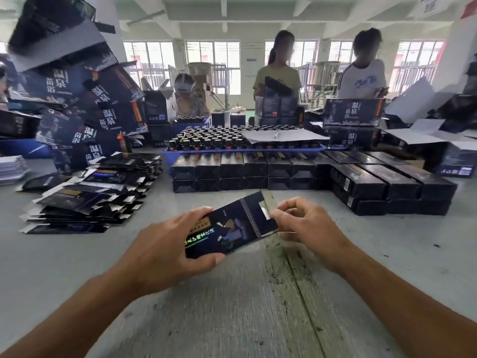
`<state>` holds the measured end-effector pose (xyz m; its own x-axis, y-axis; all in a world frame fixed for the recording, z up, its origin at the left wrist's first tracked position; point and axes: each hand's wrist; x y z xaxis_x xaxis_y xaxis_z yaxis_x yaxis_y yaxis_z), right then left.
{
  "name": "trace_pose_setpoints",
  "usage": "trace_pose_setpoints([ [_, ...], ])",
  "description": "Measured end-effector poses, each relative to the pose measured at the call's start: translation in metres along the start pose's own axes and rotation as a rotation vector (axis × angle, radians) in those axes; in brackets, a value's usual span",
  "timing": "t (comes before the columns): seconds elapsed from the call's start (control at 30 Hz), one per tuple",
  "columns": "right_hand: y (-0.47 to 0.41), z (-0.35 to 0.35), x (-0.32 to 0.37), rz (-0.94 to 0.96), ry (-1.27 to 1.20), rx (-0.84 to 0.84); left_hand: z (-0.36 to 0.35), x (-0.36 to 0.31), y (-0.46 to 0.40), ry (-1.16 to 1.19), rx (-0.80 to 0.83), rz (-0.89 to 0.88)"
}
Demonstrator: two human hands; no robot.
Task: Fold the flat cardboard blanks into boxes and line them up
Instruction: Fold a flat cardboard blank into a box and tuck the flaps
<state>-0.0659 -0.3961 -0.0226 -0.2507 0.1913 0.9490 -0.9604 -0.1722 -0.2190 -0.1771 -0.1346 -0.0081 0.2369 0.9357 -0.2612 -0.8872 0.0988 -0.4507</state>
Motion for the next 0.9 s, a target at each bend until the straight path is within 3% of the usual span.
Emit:
trace_pose_setpoints([
  [0.13, 0.004, 0.003, 0.012, -0.097, -0.268, 0.112, 0.001, -0.002, 0.001, 0.032, 0.022, -0.046],
  [0.4, 0.011, 0.008, 0.016, -0.151, -0.247, 0.369, 0.002, -0.01, 0.005, 0.1, 0.027, -0.083],
  [0.53, 0.012, 0.004, 0.021, -0.114, -0.297, 0.338, 0.004, -0.013, 0.008, 0.109, 0.03, -0.086],
  [0.9, 0.037, -0.026, 0.027, 0.046, -0.139, 0.174, -0.007, -0.029, 0.009, -0.081, -0.05, -0.172],
])
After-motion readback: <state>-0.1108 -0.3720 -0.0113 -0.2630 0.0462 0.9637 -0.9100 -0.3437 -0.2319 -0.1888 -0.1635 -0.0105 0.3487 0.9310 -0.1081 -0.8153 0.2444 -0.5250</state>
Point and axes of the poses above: each hand's wrist, its own y-axis away from the middle knuckle, its own z-axis out of the back of the hand, x = y × z, and after that the axes turned 8 degrees about -x, right-handed
